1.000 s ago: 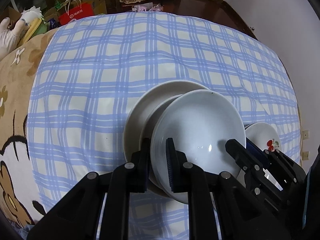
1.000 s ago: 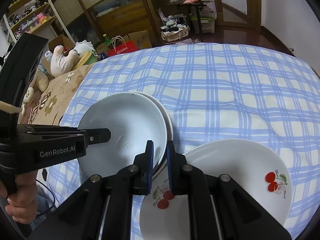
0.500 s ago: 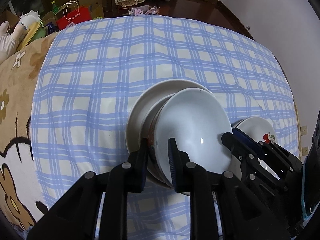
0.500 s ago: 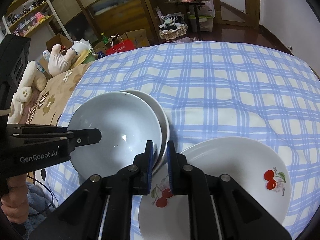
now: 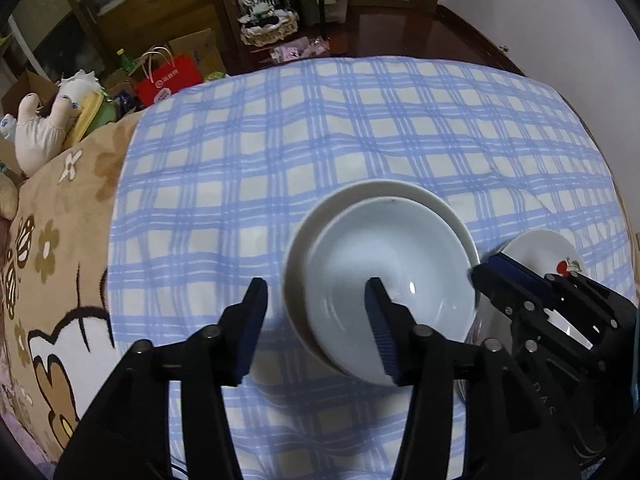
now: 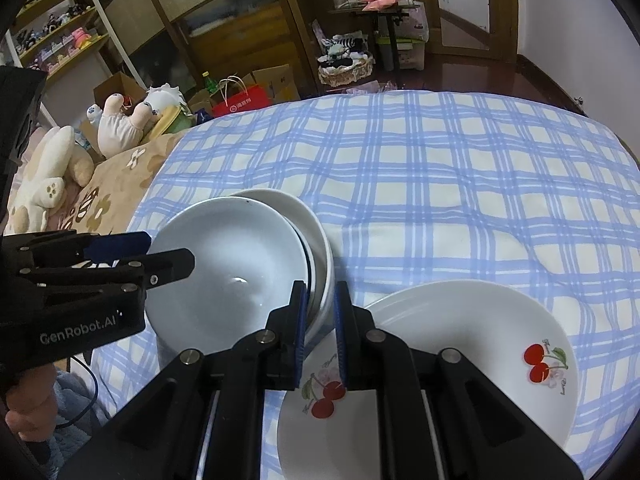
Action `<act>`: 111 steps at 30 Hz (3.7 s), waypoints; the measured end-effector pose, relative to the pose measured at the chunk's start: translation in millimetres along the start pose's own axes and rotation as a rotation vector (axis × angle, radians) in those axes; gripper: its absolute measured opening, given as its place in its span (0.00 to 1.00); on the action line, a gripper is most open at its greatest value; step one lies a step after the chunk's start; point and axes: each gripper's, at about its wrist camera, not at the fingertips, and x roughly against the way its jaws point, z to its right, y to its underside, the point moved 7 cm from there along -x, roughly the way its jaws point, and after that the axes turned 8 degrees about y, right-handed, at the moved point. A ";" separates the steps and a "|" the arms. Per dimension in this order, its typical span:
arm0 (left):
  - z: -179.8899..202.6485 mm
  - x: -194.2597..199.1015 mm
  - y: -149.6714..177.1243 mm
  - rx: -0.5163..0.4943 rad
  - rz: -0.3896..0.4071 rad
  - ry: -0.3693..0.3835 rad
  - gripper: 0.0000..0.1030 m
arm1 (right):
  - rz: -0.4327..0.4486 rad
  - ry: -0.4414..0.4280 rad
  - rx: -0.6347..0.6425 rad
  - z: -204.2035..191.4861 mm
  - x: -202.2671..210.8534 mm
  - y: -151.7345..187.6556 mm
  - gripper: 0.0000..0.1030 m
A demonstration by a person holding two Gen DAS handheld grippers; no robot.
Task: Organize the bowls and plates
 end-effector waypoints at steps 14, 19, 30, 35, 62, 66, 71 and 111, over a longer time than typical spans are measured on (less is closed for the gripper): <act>-29.3 13.6 -5.1 0.024 0.027 -0.031 0.87 | 0.108 0.091 0.017 4.9 26.4 -19.0 1.00; -51.2 12.9 -1.3 0.116 0.017 -0.020 0.87 | 0.084 0.134 0.030 13.8 23.2 -21.4 1.00; -76.1 -2.2 4.9 0.184 -0.047 -0.065 0.87 | 0.034 0.212 0.008 36.1 10.0 -14.8 1.00; -76.0 -11.4 5.3 0.192 -0.073 -0.062 0.87 | 0.008 0.234 -0.015 42.8 3.1 -10.3 1.00; -75.3 -27.9 9.5 0.228 -0.124 -0.053 0.87 | -0.069 0.224 -0.011 40.7 -14.9 1.2 1.00; -75.9 -29.4 9.1 0.236 -0.128 -0.053 0.87 | -0.083 0.217 -0.037 40.2 -18.4 3.3 1.00; -78.5 -31.3 10.4 0.263 -0.138 -0.040 0.87 | -0.159 0.135 -0.152 48.2 -26.7 9.3 1.00; -81.8 -35.6 8.4 0.274 -0.135 -0.075 0.91 | -0.212 0.233 -0.062 35.1 -23.4 -9.7 0.80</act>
